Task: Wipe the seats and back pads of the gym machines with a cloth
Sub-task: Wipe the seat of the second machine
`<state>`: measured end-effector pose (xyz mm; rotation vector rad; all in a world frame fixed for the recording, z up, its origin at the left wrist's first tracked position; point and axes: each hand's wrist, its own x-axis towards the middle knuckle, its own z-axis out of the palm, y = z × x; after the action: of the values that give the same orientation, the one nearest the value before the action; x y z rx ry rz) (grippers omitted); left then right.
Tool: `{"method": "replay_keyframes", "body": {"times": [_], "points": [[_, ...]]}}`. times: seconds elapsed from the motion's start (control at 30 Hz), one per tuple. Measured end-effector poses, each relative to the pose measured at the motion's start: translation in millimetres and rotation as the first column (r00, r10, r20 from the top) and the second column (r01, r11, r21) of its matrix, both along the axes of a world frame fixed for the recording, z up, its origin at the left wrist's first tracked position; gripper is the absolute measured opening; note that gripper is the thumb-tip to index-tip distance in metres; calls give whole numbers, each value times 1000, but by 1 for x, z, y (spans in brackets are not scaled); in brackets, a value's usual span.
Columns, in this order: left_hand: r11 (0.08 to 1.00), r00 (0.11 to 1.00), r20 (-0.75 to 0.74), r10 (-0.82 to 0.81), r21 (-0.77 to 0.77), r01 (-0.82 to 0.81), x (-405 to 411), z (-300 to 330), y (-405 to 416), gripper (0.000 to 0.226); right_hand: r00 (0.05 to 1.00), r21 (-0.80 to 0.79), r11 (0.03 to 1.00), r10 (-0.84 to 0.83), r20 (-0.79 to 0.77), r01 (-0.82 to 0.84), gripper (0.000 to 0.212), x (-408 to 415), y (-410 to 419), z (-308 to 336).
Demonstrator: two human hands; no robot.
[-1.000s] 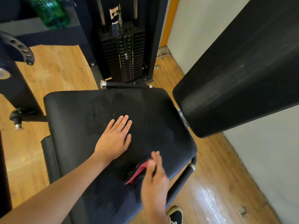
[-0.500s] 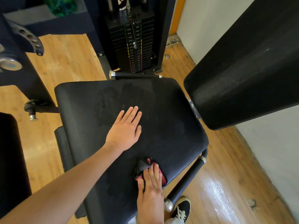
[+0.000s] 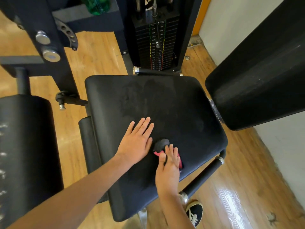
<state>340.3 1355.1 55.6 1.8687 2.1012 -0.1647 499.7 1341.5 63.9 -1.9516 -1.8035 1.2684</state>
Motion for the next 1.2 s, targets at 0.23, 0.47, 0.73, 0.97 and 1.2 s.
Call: {"method": "replay_keyframes", "body": {"times": [0.23, 0.47, 0.73, 0.97, 1.2], "points": [[998, 997, -54, 46, 49, -44, 4, 0, -70, 62, 977, 162, 965, 195, 85, -207, 83, 3, -55, -4], [993, 994, -77, 82, 86, -75, 11, 1, -101, 59, 971, -4, 975, 220, -91, -222, 46, 8, -61, 27], [991, 994, -68, 87, 105, -79, 12, -4, -103, 59, 971, 64, 969, 241, 1, -240, 45, -6, -56, 9], [992, 994, -60, 95, 89, -89, 12, -5, -103, 60, 951, -19, 952, 305, 42, -305, 50, 0, -76, 21], [991, 994, -85, 65, 125, -54, 10, -4, -102, 59, 922, -93, 921, 384, 47, -378, 47, 7, -60, 37]]}}
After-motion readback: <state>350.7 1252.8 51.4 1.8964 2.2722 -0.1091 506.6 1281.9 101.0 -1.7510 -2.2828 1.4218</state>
